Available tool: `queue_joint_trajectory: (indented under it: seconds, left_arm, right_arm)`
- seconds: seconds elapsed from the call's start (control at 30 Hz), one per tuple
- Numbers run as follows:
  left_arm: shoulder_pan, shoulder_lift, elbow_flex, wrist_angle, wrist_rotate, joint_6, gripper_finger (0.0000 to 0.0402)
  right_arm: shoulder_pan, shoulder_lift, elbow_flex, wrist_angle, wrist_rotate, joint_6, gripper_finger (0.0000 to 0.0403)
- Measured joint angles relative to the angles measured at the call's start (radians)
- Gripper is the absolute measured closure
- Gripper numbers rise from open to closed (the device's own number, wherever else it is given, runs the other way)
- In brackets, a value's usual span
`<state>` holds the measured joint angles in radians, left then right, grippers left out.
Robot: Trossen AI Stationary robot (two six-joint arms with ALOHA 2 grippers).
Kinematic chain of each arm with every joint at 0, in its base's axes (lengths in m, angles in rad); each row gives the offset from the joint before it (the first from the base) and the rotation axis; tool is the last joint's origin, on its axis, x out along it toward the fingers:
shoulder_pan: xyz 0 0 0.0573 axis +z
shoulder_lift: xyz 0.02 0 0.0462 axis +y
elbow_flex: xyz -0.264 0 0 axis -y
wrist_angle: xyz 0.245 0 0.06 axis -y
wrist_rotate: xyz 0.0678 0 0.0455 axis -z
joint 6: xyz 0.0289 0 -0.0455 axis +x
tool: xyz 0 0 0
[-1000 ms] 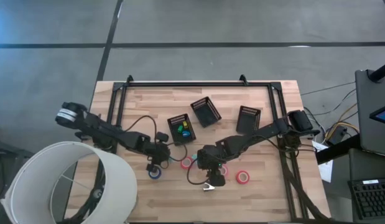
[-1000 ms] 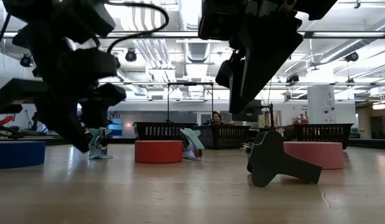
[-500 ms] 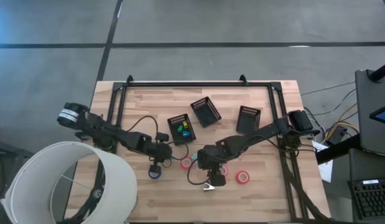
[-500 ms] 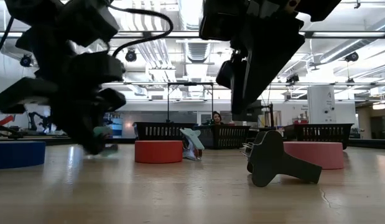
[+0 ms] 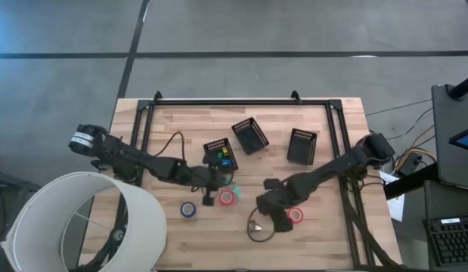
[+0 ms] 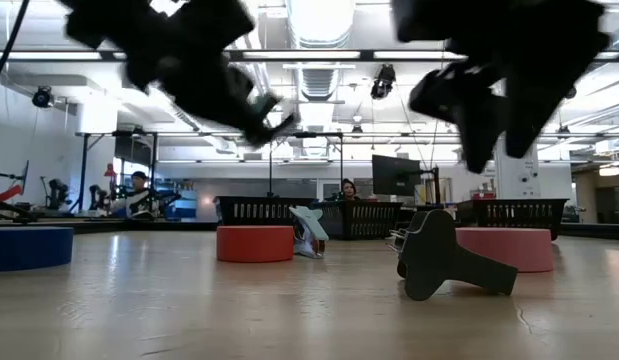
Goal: Pick and place Stapler, Stapler remover, tape
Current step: Put the left light blue staple remover into the middle black basket
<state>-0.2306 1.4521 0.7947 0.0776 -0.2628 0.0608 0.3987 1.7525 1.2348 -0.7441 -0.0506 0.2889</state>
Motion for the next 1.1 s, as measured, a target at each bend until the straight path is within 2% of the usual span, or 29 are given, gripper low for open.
queue_joint_trajectory:
  seconds: [0.07, 0.27, 0.53, 0.7, 0.9, 1.1]
  left_arm:
    - [0.029, 0.000, 0.041, 0.000, -0.041, 0.006, 0.0366]
    - [0.148, 0.017, 0.126, 0.000, -0.039, -0.010, 0.0360]
    - [0.328, 0.183, 0.208, 0.005, -0.011, -0.013, 0.0364]
    - [0.416, 0.325, 0.303, 0.018, 0.029, -0.127, 0.0361]
    - [0.472, 0.475, 0.438, 0.006, 0.044, -0.122, 0.0360]
    - [0.507, 0.574, 0.531, -0.069, 0.041, -0.132, 0.0348]
  right_arm:
    - [0.011, -0.032, -0.040, 0.002, 0.037, 0.028, 0.0236]
    - [0.009, -0.177, -0.227, 0.121, 0.084, 0.107, 0.0236]
    - [-0.023, -0.370, -0.422, 0.311, 0.081, 0.186, 0.0236]
    - [-0.027, -0.440, -0.460, 0.334, 0.112, 0.232, 0.0236]
    - [-0.027, -0.457, -0.460, 0.339, 0.133, 0.228, 0.0236]
    - [-0.026, -0.426, -0.460, 0.335, 0.131, 0.228, 0.0236]
